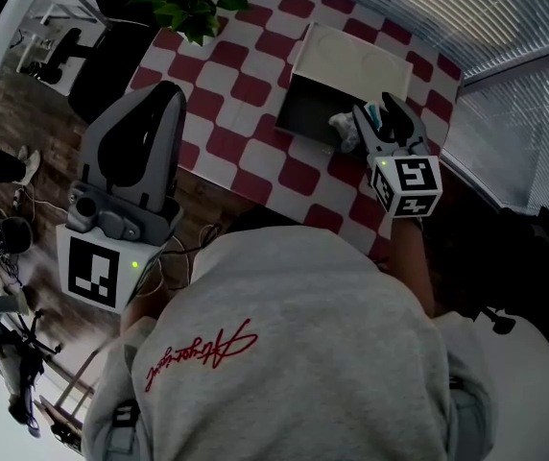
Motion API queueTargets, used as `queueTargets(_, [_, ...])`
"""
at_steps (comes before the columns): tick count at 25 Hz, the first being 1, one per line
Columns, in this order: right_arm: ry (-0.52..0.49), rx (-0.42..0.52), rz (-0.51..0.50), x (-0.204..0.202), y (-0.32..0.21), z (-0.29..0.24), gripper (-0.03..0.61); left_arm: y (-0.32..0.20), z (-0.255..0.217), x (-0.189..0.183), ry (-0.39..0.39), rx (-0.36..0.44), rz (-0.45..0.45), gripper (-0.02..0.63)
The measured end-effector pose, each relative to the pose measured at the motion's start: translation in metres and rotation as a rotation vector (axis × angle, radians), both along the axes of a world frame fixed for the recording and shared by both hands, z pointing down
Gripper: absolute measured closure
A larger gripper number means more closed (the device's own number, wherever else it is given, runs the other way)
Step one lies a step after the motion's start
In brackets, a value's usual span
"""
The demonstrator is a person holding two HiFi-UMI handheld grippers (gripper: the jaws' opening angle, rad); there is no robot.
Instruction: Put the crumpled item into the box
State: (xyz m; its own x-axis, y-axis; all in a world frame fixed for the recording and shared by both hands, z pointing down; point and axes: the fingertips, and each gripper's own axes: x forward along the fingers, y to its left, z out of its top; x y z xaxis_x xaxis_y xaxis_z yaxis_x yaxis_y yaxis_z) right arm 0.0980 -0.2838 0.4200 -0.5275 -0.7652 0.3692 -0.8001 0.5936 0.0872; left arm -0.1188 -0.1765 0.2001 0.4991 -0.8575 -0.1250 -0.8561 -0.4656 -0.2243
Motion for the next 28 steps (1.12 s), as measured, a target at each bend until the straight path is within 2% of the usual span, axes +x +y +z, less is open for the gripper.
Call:
queueTargets(18, [-0.089, 0.107, 0.009, 0.009, 0.01, -0.061, 0.354, -0.003, 0.002, 0.014, 0.002, 0.002, 0.042, 0.588])
queueTargets(28, [-0.132, 0.164, 0.027, 0.015, 0.018, -0.092, 0.408, -0.006, 0.001, 0.018, 0.0, 0.0, 0.061, 0.588])
